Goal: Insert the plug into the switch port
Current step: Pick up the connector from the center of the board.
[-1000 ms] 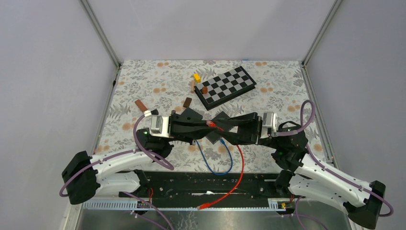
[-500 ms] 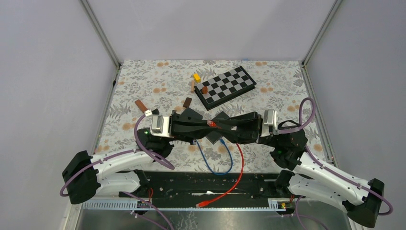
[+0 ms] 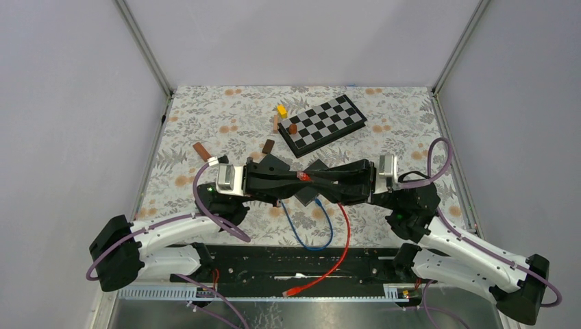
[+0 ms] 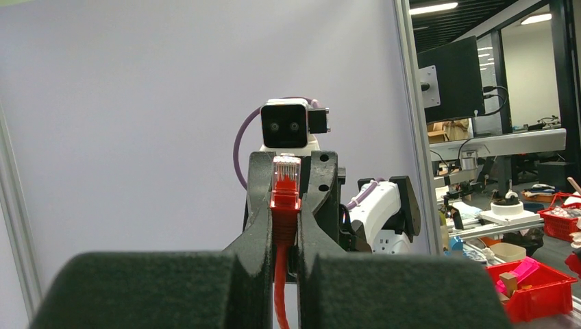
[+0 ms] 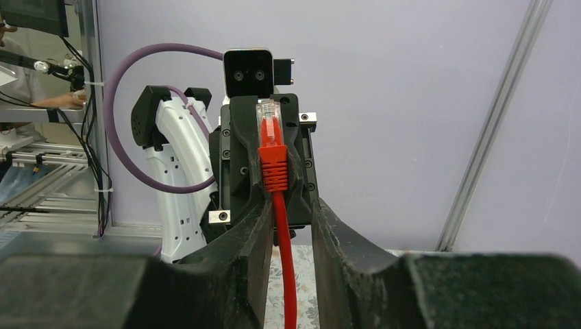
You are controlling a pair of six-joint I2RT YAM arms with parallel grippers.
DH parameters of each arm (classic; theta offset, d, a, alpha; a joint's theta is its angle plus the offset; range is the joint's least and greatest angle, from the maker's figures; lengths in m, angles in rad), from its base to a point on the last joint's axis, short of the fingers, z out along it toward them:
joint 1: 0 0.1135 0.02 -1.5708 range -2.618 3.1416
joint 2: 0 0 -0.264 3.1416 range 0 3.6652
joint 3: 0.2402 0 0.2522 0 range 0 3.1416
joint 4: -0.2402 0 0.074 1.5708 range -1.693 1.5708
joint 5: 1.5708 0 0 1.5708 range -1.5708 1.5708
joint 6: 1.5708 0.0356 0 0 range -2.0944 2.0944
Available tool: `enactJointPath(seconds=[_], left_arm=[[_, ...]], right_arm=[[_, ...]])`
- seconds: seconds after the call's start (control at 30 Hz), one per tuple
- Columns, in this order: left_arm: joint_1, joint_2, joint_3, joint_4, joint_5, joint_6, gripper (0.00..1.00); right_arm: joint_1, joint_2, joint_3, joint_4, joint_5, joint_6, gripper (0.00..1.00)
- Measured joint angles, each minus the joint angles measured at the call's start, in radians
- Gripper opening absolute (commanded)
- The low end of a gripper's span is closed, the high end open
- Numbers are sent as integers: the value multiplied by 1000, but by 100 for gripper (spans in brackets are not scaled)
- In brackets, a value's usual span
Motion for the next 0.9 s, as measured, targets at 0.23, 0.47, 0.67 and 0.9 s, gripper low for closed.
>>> enactJointPath(seconds=[0.23,0.47,0.67,0.9], left_arm=[[0,0,-1,0,-11,4,0],[0,-11,-18,-21,-49,31,69],[-1,-146,-29,-216,-169,83,66],[-2,-274,151,-761,-472,66,86]], right_arm=[[1,2,3,0,-15,19,0],[1,-28,5,-74,39,41,0],[0,-96,107,-357,165,-28,0],[0,-137,310,-667,388,-156,0]])
